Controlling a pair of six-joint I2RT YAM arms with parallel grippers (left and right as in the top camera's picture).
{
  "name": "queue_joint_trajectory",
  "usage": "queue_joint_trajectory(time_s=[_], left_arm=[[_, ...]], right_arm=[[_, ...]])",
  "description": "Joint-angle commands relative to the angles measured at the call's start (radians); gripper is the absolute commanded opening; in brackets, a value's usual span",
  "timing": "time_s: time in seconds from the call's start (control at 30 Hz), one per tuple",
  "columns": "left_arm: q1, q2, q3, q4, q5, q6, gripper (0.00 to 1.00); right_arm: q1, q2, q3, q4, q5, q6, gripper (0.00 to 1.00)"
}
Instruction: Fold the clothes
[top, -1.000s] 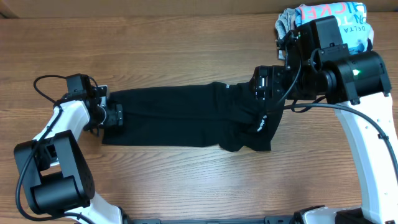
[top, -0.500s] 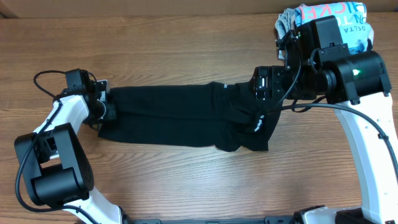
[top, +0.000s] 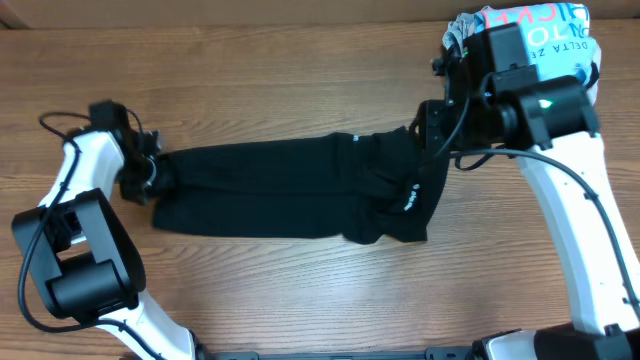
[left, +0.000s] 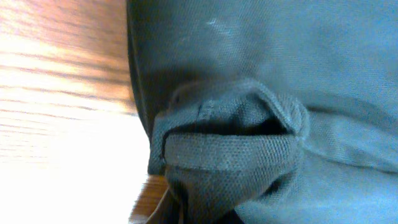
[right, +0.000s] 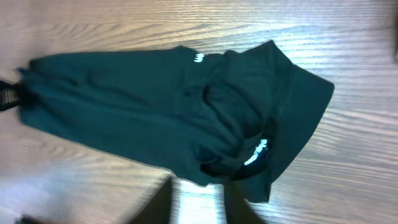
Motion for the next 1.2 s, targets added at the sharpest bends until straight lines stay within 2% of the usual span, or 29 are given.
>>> queue_joint_trajectory(time_s=[0.0,0.03,0.23,0.47,0.77,1.03,1.17], left_arm=[[-0.005,-0.045,0.155,-0.069,-0.022,0.079,0.04],[-0.010,-0.049,0.198,-0.112,-0.022,0.093,0.04],[-0.046,-0.050,0.364,-0.303,-0.024,0.145,0.04],[-0.174,-0.049,0.393,-0.377,-0.026,0.167,0.04],[-0.418,-0.048,0.373,-0.358,-0.029,0.155,0.04],[-0.544,-0.035,0.286,-0.241,-0.026,0.037,0.04],[-0.597,-0.033,0.232,-0.157,0.018,0.015,0.04]], right_arm=[[0.006,0.030,-0.083,0.055,-0.004,0.003,0.08],[0.006,0.041,-0.112,0.082,-0.014,0.003,0.04],[0.006,0.091,-0.243,0.203,-0.052,0.008,0.04],[0.005,0.105,-0.249,0.211,-0.058,0.007,0.04],[-0.032,0.103,-0.244,0.165,-0.078,-0.017,0.04],[-0.089,0.096,-0.243,0.130,-0.078,-0.035,0.05],[-0.111,0.095,-0.243,0.131,-0.078,-0.036,0.07]])
